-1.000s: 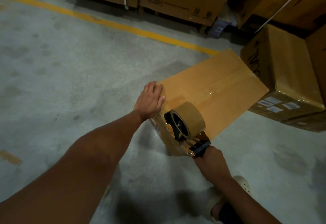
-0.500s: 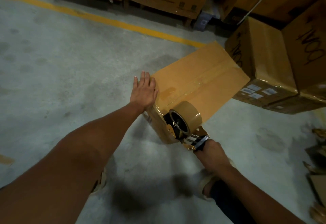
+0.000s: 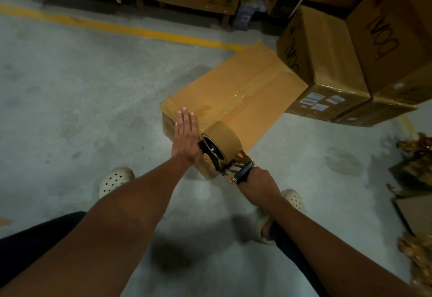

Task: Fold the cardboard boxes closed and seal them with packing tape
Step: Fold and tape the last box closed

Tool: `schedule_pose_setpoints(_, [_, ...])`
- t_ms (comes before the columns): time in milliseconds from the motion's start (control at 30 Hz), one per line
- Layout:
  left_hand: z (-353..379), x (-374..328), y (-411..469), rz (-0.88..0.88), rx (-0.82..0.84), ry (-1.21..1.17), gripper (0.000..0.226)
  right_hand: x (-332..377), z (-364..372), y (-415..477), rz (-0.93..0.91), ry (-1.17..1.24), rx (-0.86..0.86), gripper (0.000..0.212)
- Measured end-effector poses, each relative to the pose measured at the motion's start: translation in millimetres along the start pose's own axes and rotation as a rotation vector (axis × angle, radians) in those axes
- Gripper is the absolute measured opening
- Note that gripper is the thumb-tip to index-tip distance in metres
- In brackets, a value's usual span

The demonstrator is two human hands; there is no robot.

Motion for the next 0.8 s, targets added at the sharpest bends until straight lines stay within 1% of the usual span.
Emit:
schedule_pose_setpoints(100, [-3,0,-2,-0.027,-0.031,-0.023,0.079,-18,2,-12,0.042,0.023,0.015,0.013])
schedule_pose_setpoints(167, [-2,2,-2,-0.037,-0.037,-0.018,0.081,-28,4,-23,0.058,0.016,0.024,0.026])
schedule_pose_setpoints(233, [3,3,0,-0.035,-0.008,-0.016,0.083,-34,6,-32,0.069,0.008,0.027,0.033])
schedule_pose_setpoints(467, [4,5,3,-0.042,0.062,0.019,0.085,-35,3,-43,0.046,0.005,0.023,0.037])
schedule_pose_setpoints(533, [3,5,3,-0.054,0.083,0.02,0.085,-44,7,-48,0.069,-0.036,0.045,0.035])
schedule_pose_setpoints(667, [5,7,3,-0.066,0.106,0.05,0.085,-54,13,-51,0.1,-0.041,0.045,0.035])
schedule_pose_setpoints(733, [5,6,4,-0.068,0.118,0.068,0.085,-52,14,-51,0.086,-0.079,0.064,0.033])
schedule_pose_setpoints(800, [6,6,4,-0.073,0.123,0.071,0.085,-52,13,-50,0.077,-0.061,0.065,0.031])
Point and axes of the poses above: each hand's wrist, its own y-axis towards the middle knuckle, its own z-axis out of the palm, x = y × z, the point moved 10 cm from there along y, towards the middle knuckle, and after that the axes turned 3 degrees about y, right-handed, at the moved point
